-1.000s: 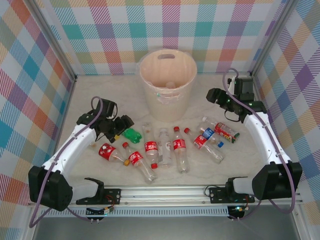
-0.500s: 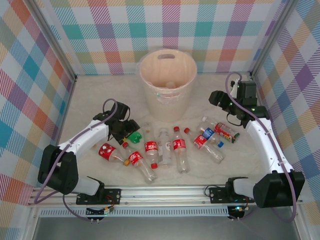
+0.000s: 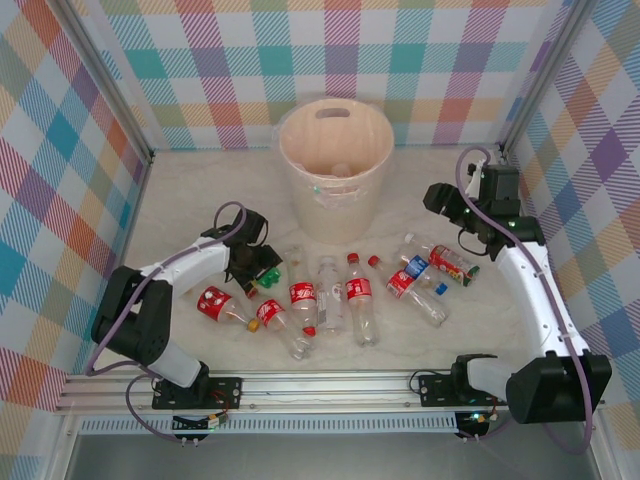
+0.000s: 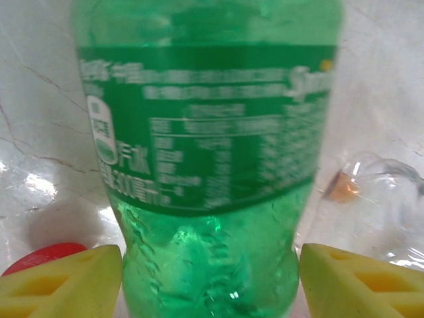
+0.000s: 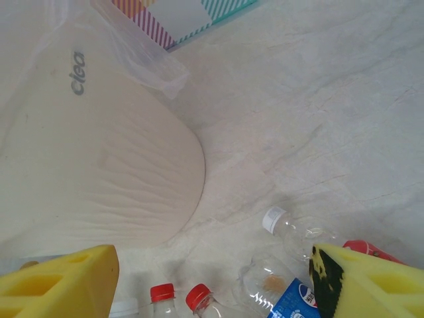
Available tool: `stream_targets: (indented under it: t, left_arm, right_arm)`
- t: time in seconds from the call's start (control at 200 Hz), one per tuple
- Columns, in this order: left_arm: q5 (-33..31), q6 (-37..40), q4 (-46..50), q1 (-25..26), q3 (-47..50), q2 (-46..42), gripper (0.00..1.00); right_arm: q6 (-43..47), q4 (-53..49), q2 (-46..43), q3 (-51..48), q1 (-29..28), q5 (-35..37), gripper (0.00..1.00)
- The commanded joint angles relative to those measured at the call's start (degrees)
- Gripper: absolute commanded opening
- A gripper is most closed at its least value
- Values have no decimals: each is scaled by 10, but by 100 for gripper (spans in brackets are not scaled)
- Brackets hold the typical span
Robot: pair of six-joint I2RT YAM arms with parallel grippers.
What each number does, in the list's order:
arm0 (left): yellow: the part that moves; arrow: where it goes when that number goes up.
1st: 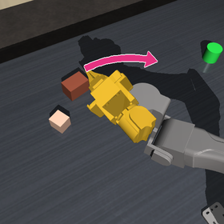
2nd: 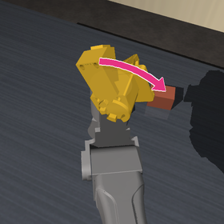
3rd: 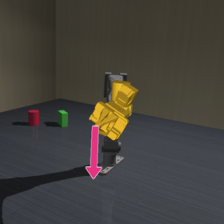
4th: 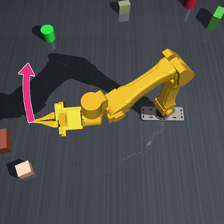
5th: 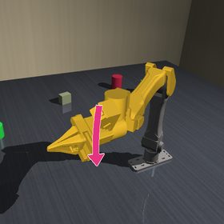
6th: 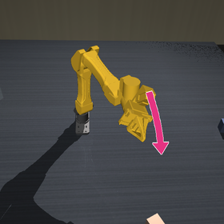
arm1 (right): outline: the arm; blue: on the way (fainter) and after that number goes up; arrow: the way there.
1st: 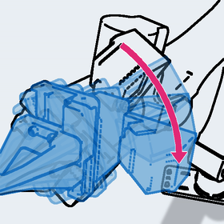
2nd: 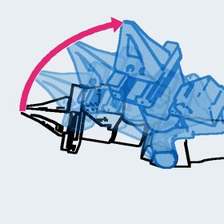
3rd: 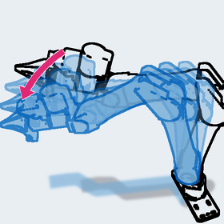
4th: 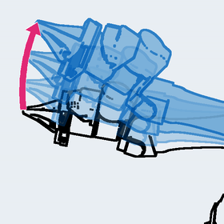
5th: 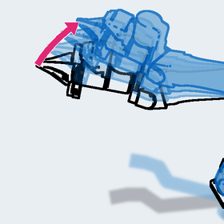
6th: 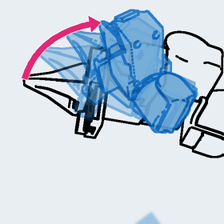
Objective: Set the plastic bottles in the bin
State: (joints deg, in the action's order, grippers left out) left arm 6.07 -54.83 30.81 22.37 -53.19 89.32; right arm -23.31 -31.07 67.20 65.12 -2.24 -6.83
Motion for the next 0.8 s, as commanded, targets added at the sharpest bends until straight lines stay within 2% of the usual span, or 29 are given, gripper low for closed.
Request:
stream_targets:
  t: [0.0,0.3,0.575,0.795]
  left_arm:
    - [-3,2,-13,4,-20,18,69]
    - [-33,56,28,3,-78,16,61]
    - [-88,132,51,3,-151,27,55]
    - [-160,202,87,2,-220,-19,47]
  right_arm:
    - [12,-10,-18,-8,8,8,76]
    - [13,-25,-31,6,18,4,76]
    - [63,-129,-72,51,22,9,76]
    - [40,-99,-113,42,17,-119,74]
